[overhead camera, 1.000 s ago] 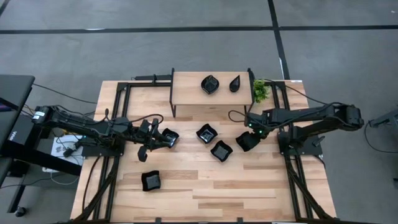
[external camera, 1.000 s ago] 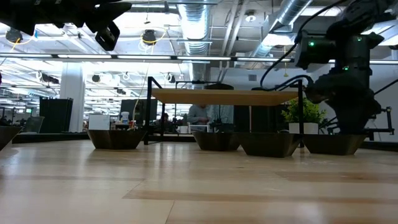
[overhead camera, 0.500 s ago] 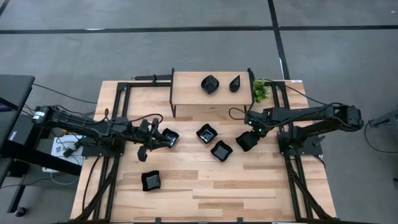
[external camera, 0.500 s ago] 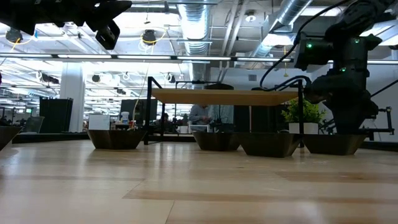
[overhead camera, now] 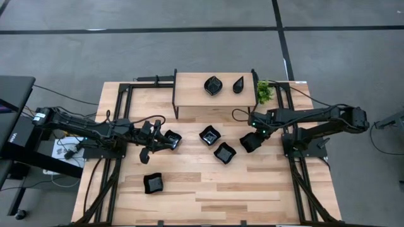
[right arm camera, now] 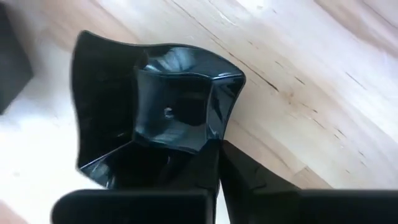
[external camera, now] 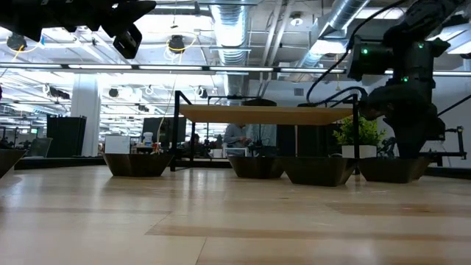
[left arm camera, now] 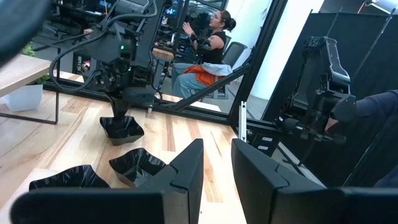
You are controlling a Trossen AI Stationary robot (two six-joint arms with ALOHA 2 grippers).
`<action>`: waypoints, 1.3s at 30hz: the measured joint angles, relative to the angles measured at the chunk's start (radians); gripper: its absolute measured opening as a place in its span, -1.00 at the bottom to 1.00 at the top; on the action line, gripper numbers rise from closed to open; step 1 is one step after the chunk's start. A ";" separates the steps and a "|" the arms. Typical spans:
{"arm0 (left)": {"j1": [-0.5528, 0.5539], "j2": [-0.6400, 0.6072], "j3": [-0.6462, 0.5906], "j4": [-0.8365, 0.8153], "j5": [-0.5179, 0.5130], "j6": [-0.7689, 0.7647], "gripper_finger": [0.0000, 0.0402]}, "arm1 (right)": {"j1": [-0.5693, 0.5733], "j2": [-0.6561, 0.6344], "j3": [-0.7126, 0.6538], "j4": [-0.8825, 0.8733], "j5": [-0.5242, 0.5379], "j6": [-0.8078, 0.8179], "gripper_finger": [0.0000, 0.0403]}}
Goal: Pick & Place Mini shaped plates
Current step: Put the black distorted square plate on the shelf
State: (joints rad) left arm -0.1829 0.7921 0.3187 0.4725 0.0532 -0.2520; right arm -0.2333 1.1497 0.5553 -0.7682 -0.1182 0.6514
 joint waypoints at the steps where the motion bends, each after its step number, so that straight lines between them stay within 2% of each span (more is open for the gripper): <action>1: 0.000 0.000 0.000 0.000 0.000 0.000 -0.58 | -0.001 -0.003 0.013 -0.014 -0.010 -0.007 -0.97; 6: 0.000 0.000 0.000 0.000 0.000 0.002 -0.58 | -0.001 -0.006 0.135 -0.176 -0.040 -0.078 -0.98; 14: 0.000 0.000 0.000 0.000 0.000 0.004 -0.58 | -0.001 -0.006 0.435 -0.389 -0.071 -0.219 -0.99; 18: 0.000 0.000 0.000 0.000 0.000 0.004 -0.58 | 0.000 -0.002 0.597 -0.370 -0.122 -0.290 -0.99; 23: 0.000 0.000 0.000 0.000 0.000 0.010 -0.58 | -0.001 0.044 0.794 -0.282 -0.116 -0.331 -0.99; 29: 0.000 0.000 0.000 0.000 0.000 0.010 -0.58 | -0.043 0.214 1.053 -0.255 -0.068 -0.448 -1.00; 39: 0.000 0.000 0.000 0.002 0.000 0.008 -0.58 | -0.174 0.611 1.517 -0.259 -0.095 -0.645 -1.00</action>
State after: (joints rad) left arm -0.1828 0.7918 0.3187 0.4747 0.0532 -0.2436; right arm -0.4077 1.7611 2.0718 -1.0268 -0.2132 0.0066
